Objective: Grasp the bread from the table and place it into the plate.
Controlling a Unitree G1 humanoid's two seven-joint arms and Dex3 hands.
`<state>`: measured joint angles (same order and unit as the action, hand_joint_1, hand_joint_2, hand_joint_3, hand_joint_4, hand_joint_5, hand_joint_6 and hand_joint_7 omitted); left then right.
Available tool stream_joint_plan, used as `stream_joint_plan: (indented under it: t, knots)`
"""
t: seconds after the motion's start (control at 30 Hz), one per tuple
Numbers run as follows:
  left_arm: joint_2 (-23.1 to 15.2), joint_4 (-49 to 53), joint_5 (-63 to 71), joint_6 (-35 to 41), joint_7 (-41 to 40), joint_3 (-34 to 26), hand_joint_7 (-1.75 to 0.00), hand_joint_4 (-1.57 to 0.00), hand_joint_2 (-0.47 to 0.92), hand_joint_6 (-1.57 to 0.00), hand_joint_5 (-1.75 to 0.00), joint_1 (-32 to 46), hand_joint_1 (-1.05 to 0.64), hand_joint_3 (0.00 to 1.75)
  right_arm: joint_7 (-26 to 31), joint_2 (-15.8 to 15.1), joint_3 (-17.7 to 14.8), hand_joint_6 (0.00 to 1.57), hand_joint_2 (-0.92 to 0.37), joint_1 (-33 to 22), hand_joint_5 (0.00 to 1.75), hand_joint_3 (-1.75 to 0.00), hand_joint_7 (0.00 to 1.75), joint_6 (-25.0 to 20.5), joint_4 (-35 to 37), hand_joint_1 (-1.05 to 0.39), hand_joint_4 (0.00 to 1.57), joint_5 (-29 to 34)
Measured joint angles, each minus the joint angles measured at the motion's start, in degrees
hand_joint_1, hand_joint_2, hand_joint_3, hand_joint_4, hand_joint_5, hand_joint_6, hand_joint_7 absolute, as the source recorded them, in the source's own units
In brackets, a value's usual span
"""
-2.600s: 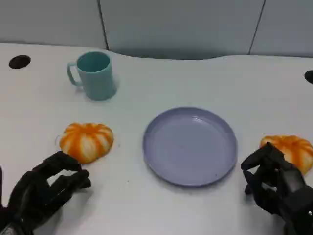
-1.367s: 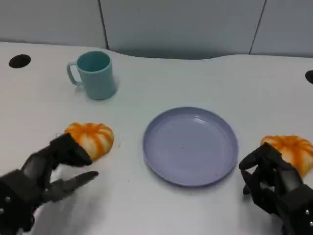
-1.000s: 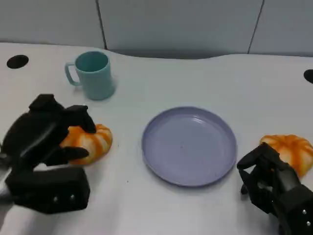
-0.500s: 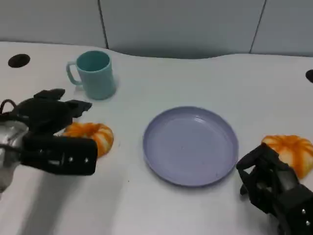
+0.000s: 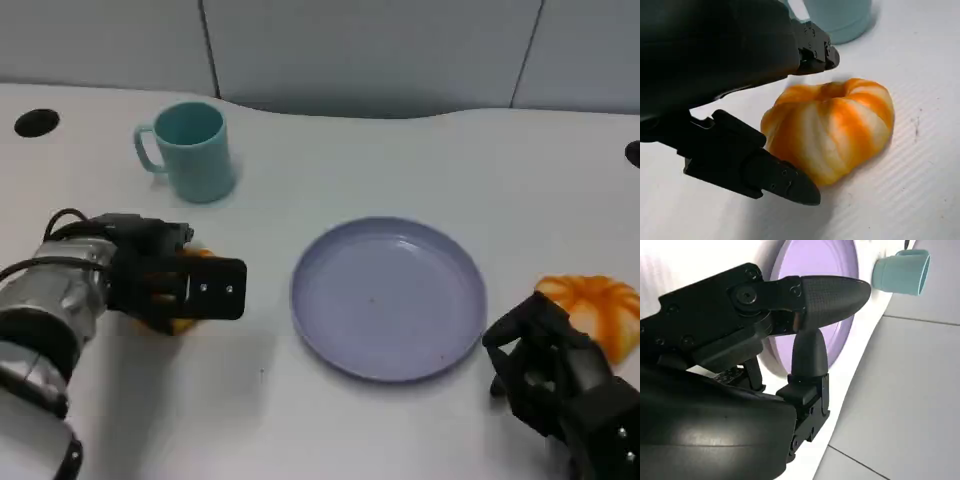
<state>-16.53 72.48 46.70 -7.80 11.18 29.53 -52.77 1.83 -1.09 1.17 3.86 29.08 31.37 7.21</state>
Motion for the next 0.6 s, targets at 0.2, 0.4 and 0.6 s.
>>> stream_joint_plan:
  t: [0.2, 0.4, 0.6]
  knots:
    - [2.12, 4.01, -1.48, 4.14, 0.86, 0.59, -0.03, -0.02, 0.70, -0.12, -0.01, -1.12, -0.60, 0.00, -0.01, -0.05, 0.00, 0.43, -0.92, -1.31, 1.75, -0.43, 1.75, -0.31, -1.74, -0.29, 0.66, 0.05]
    - [1.70, 4.15, -3.41, 0.80, -4.75, 0.26, -0.08, -0.39, 0.81, -0.37, -0.18, 0.91, -0.43, 0.02, 0.26, -0.04, 0.12, 0.42, -0.92, -2.56, 1.75, -0.44, 1.75, -1.98, -4.60, -0.27, 0.64, 0.60]
    - [1.00, 4.18, -9.79, -1.39, -5.69, -4.34, -1.31, -0.42, 0.82, -0.44, -1.40, 3.18, -0.23, 0.00, 0.27, 0.29, 0.19, 0.40, -0.92, -3.52, 1.75, -0.45, 1.75, -3.62, -7.27, -0.24, 0.62, 0.61]
